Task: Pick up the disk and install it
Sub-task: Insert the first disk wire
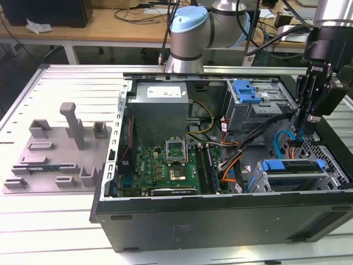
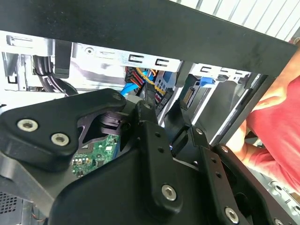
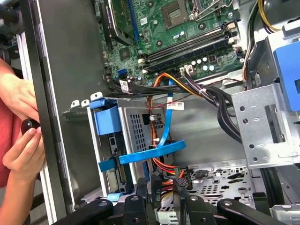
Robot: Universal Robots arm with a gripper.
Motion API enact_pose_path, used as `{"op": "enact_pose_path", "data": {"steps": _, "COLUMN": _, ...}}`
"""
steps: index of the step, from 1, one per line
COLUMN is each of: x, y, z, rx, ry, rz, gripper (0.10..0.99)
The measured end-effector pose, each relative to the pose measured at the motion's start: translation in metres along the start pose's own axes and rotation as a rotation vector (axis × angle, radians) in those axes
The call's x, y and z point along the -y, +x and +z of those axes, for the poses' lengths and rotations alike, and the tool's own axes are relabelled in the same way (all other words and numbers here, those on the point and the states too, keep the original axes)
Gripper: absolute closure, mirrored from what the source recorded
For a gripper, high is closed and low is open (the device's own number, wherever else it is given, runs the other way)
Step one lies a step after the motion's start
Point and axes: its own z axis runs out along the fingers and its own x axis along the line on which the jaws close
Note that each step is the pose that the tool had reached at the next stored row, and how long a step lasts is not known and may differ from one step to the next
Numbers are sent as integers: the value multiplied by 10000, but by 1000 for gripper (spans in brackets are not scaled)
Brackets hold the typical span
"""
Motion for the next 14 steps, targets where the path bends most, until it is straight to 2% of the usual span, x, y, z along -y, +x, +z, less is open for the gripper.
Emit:
{"op": "enact_pose_path", "data": {"steps": 3, "x": 2, "y": 7, "z": 4, "rx": 5, "ry": -1, "rz": 0, "gripper": 745}}
{"op": "enact_pose_path", "data": {"steps": 4, "x": 2, "y": 10, "z": 5, "rx": 7, "ry": -1, "rz": 0, "gripper": 878}}
{"op": "enact_pose_path", "data": {"steps": 5, "x": 3, "y": 14, "z": 7, "rx": 9, "ry": -2, "rz": 0, "gripper": 878}}
{"op": "enact_pose_path", "data": {"steps": 6, "x": 4, "y": 18, "z": 9, "rx": 10, "ry": -2, "rz": 0, "gripper": 918}}
{"op": "enact_pose_path", "data": {"steps": 13, "x": 6, "y": 25, "z": 11, "rx": 18, "ry": -2, "rz": 0, "gripper": 918}}
{"op": "enact_pose_path", "data": {"steps": 14, "x": 6, "y": 34, "z": 17, "rx": 191, "ry": -27, "rz": -8, "gripper": 918}}
